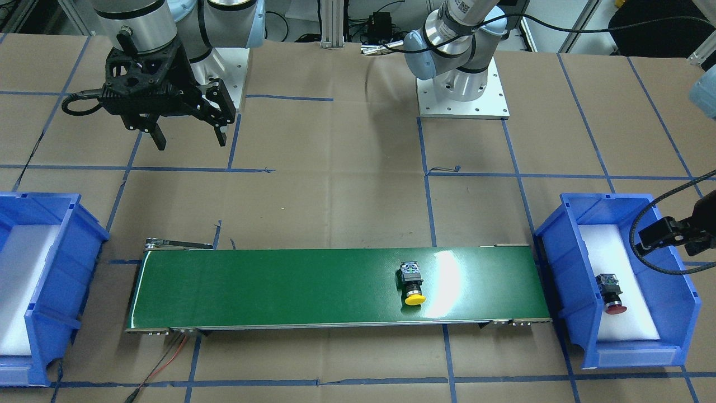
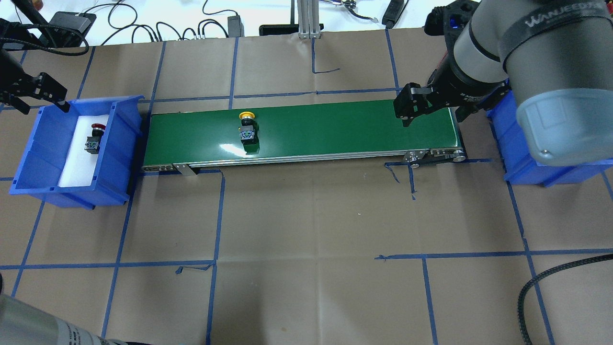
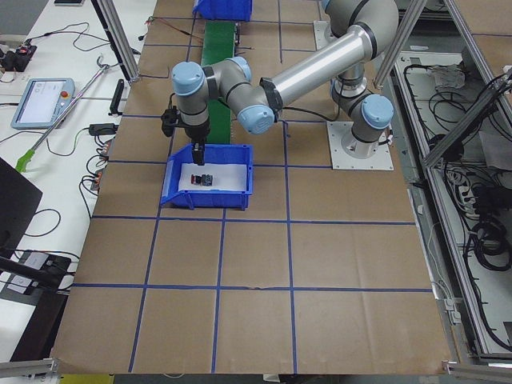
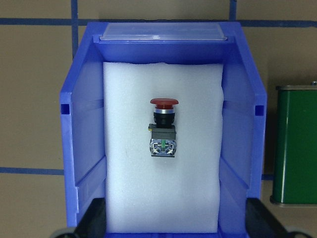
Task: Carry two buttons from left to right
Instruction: 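Move the left gripper back into the bin over the red-capped button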
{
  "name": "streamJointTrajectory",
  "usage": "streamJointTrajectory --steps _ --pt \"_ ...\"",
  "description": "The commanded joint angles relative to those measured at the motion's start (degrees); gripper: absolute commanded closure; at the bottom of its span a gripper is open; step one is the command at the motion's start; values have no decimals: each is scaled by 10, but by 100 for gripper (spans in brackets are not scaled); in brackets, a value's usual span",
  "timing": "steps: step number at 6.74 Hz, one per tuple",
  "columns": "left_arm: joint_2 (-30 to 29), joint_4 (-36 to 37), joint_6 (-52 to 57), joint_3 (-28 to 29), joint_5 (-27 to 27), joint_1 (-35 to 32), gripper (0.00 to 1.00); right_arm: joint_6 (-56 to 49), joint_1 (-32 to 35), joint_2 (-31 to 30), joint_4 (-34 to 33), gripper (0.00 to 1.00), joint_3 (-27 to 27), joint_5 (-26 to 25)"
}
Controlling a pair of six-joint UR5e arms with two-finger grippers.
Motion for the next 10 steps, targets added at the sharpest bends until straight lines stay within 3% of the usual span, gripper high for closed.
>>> streamJointTrajectory --steps 1,4,6,9,10 --pt "-41 37 6 -7 -3 0 0 0 0 1 0 0 0 0" --pt "-64 143 4 -75 -3 -1 0 1 0 1 0 0 0 0" --pt "-98 191 4 -84 -3 -3 0 1 0 1 -1 0 0 0" --pt "-105 195 1 -82 -4 -3 1 0 0 2 0 0 0 0" --pt "-112 196 -1 -82 -4 -3 12 0 0 2 0 0 0 0"
